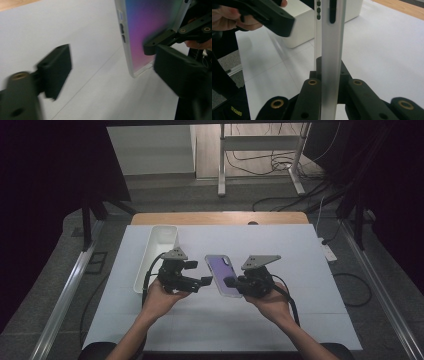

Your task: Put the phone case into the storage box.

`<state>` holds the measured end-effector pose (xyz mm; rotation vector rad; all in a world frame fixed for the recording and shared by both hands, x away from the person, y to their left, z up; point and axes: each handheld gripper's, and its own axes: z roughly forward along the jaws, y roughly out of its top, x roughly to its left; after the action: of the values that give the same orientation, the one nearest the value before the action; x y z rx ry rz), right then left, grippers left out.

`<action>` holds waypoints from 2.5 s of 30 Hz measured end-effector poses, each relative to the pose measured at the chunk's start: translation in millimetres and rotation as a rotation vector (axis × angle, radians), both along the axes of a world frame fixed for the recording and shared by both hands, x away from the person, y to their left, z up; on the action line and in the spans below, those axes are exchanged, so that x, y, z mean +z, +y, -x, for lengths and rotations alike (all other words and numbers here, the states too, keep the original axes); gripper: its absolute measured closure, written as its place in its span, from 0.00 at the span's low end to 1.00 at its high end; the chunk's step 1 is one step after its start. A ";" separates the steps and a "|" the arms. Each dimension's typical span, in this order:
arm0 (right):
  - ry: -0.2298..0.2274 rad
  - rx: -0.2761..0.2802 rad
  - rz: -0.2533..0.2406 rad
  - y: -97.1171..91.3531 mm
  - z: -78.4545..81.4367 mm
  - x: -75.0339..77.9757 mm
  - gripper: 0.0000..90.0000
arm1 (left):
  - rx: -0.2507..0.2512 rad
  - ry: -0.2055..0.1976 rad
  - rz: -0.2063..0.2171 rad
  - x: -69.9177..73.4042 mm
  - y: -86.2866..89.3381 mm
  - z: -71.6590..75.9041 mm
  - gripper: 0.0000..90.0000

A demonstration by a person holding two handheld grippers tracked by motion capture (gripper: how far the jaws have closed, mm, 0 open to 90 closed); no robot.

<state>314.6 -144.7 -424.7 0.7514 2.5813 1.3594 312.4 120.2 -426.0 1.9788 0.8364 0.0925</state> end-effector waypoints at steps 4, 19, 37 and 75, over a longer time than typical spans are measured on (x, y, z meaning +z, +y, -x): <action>-0.007 -0.001 0.007 3.2 2.1 -0.7 0.95 | -0.008 0.012 0.024 0.6 0.8 0.5 0.46; -0.024 -0.002 0.025 11.8 7.4 -4.6 0.95 | -0.015 0.091 0.118 -0.6 6.6 -1.8 0.92; -0.022 0.015 0.025 20.1 7.9 -12.3 0.73 | 0.032 0.047 0.078 5.9 -6.0 7.9 0.98; 0.031 0.008 0.047 23.7 6.7 -20.2 0.00 | 0.099 0.041 -0.013 2.0 -0.7 4.4 0.98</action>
<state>307.8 -121.0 -444.9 0.7609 2.6331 1.2939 308.0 119.5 -424.0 1.9565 0.9625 0.1156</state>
